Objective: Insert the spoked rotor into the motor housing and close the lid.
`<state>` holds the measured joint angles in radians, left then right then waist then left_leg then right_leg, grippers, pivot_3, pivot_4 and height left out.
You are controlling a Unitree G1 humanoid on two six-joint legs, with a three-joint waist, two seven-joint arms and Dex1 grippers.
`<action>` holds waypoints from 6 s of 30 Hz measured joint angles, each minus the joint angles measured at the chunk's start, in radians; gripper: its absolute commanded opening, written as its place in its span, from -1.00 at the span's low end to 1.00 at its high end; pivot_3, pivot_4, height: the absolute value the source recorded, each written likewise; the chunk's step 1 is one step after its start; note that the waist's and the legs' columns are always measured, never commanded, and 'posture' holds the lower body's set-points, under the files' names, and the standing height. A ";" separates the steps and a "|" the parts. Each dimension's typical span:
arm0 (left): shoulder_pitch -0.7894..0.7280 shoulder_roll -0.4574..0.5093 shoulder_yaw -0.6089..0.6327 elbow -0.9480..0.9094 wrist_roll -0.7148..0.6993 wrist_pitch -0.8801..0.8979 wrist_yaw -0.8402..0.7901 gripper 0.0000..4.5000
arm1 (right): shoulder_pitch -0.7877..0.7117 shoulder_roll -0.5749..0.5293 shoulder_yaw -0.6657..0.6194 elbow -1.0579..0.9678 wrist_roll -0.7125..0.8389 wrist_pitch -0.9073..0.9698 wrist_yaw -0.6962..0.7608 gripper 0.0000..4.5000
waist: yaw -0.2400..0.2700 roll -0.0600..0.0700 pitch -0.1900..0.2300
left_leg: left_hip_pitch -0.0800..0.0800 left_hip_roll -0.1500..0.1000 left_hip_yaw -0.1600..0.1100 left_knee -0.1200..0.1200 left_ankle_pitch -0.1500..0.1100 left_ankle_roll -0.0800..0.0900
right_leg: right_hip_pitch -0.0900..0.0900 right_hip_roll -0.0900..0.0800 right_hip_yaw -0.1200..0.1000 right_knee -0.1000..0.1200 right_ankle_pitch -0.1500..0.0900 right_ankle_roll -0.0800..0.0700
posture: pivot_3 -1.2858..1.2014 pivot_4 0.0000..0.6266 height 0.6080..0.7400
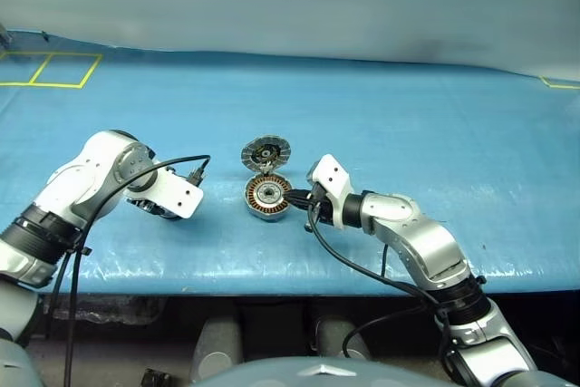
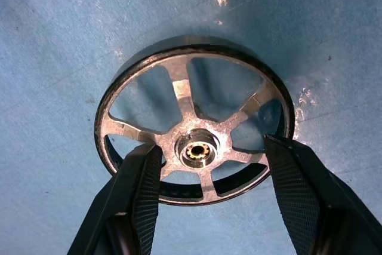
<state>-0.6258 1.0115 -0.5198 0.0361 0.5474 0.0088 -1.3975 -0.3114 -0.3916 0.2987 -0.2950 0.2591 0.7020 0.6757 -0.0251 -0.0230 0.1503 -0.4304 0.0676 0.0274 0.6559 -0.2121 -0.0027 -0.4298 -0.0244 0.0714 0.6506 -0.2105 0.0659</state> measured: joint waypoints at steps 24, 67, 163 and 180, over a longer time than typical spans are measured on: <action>0.049 -0.080 0.139 0.092 -0.156 -0.064 0.108 -0.23 | 0.041 0.025 -0.065 0.002 0.003 -0.036 -0.070 -1.00 | 0.002 0.000 0.000 | 0.001 0.000 -0.001 0.005 0.001 0.002 | -0.001 0.000 0.000 0.010 -0.001 -0.001 | 0.03 -0.52 1.00; -0.043 -0.339 0.252 0.272 -0.662 0.105 -0.024 -0.23 | 0.245 0.077 -0.115 0.403 -0.044 -0.765 0.194 -1.00 | -0.001 0.000 0.000 | 0.002 -0.001 -0.002 0.006 0.001 0.002 | 0.001 0.001 0.001 0.010 -0.001 -0.001 | 0.03 -0.52 1.00; -0.022 -0.384 0.244 0.270 -0.648 0.091 -0.038 0.49 | 0.241 0.116 -0.134 0.434 -0.088 -0.770 0.061 -1.00 | -0.011 0.001 0.000 | 0.002 -0.001 -0.003 0.006 0.001 0.002 | 0.000 0.001 0.001 0.010 -0.001 -0.001 | 0.03 -0.52 1.00; 0.352 -0.397 0.388 0.017 -0.785 0.200 0.201 0.49 | -0.032 0.148 -0.176 0.376 -0.171 -0.452 -0.211 -1.00 | -0.012 0.001 0.000 | 0.002 -0.001 -0.002 0.005 0.001 0.002 | 0.000 0.001 0.001 0.010 -0.001 -0.001 | 0.03 -0.52 1.00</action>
<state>-0.2740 0.6141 -0.1319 0.0528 -0.2375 0.2090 -1.1968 -0.3436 -0.2439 0.1228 0.0811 0.0884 0.2499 0.4650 -0.0370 -0.0218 0.1508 -0.4283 0.0668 0.0250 0.6607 -0.2106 -0.0009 -0.4298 -0.0238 0.0723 0.6604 -0.2119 0.0649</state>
